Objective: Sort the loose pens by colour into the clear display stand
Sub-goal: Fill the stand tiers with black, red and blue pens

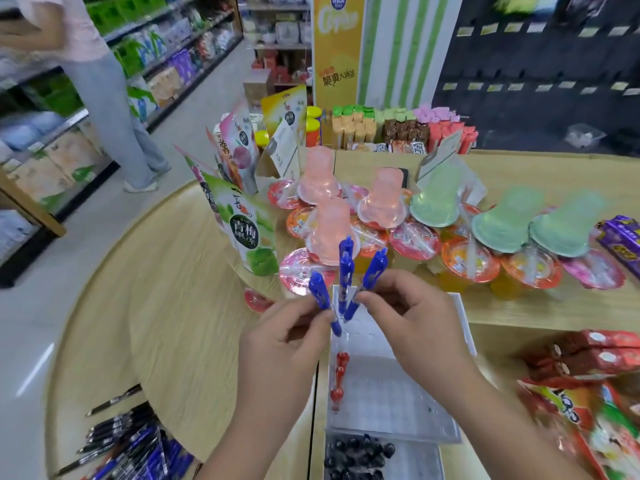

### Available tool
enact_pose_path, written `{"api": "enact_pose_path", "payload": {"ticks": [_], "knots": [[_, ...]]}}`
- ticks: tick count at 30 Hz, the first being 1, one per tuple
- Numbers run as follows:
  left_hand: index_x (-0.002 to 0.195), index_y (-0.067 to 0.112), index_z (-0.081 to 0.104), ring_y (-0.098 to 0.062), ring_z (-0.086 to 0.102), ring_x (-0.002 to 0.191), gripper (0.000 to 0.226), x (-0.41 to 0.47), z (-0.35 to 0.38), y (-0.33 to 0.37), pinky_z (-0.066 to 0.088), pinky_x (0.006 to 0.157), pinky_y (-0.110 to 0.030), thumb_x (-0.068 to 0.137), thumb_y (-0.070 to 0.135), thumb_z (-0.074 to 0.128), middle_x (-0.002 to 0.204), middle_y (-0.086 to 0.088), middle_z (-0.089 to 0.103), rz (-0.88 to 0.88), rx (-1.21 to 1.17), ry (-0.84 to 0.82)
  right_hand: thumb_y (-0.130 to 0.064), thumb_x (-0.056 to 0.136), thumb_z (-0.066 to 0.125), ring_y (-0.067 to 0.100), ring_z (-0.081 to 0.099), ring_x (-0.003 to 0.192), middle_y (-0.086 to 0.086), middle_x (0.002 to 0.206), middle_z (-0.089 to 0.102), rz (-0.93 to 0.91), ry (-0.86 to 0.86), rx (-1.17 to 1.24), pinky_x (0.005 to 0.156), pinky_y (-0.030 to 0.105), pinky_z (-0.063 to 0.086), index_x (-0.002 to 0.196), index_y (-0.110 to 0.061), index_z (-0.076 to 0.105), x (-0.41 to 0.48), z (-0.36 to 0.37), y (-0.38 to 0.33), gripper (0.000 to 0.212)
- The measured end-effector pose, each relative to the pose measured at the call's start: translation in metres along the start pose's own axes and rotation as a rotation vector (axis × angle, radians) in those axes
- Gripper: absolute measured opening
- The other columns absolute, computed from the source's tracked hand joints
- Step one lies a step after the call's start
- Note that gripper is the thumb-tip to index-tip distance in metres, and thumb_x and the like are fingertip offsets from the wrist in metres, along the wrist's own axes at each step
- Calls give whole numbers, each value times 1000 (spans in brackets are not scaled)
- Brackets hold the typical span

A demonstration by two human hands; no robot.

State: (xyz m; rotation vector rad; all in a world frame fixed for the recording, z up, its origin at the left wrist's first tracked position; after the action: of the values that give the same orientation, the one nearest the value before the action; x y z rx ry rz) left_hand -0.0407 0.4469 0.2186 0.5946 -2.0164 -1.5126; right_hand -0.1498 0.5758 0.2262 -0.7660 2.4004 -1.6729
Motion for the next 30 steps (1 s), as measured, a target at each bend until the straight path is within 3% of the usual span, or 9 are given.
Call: {"api": "enact_pose_path", "payload": {"ticks": [5,10,14,19,24,27,30], "knots": [[84,32,75,-16,69,82,27,1,5,-10,52,69,-18,85,5,73,83,9,72,57,77,-48,-16,83,74,-1,64,75,-22,80,69,-12,-52,-140,65,9,44,86,-32,70,-1,8,3,17],[86,29,75,-12,66,78,18,-2,9,-10,53,69,-23,84,10,75,82,14,69,119,170,-46,-32,87,68,5,63,78,-15,86,71,-61,-108,-415,71,31,51,97,-31,72,3,8,-5,10],[89,31,74,-10,66,74,19,-4,9,-13,51,66,-23,83,12,76,81,15,69,92,171,-34,-37,92,59,12,61,81,-8,88,70,-113,-188,-571,70,36,49,98,-31,71,4,8,-14,14],[91,30,74,-11,67,74,18,-5,11,-17,53,66,-26,82,15,77,78,9,70,42,139,-21,-33,93,58,13,60,83,-7,89,70,-114,-214,-560,69,33,46,98,-28,71,6,8,-14,14],[89,34,72,-12,66,74,25,-6,17,-18,55,69,-33,81,11,78,79,9,68,14,115,-15,-25,91,62,0,50,68,-15,83,69,-92,-171,-468,59,11,36,96,-30,73,0,7,-1,13],[88,33,72,-11,66,74,23,-7,18,-19,55,69,-33,81,12,78,81,9,67,-16,93,-8,-26,92,62,0,55,70,-15,81,68,-60,-156,-460,62,15,42,95,-28,73,-5,6,6,11],[92,28,73,-11,65,76,18,-9,14,-22,55,70,-29,82,15,78,85,8,67,-31,98,-30,-25,91,65,4,62,76,-15,82,70,-2,-73,-399,71,29,52,95,-24,73,-15,-4,9,9]]}}
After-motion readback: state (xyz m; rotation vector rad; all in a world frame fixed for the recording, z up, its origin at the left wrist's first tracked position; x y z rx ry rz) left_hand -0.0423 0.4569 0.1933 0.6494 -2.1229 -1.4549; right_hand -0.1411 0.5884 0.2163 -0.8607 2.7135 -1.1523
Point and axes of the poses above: each hand's wrist, its own x-axis towards the middle knuckle, its own z-axis out of the palm, y = z × x, the point moved 2 cm from there along x, towards the middle knuckle
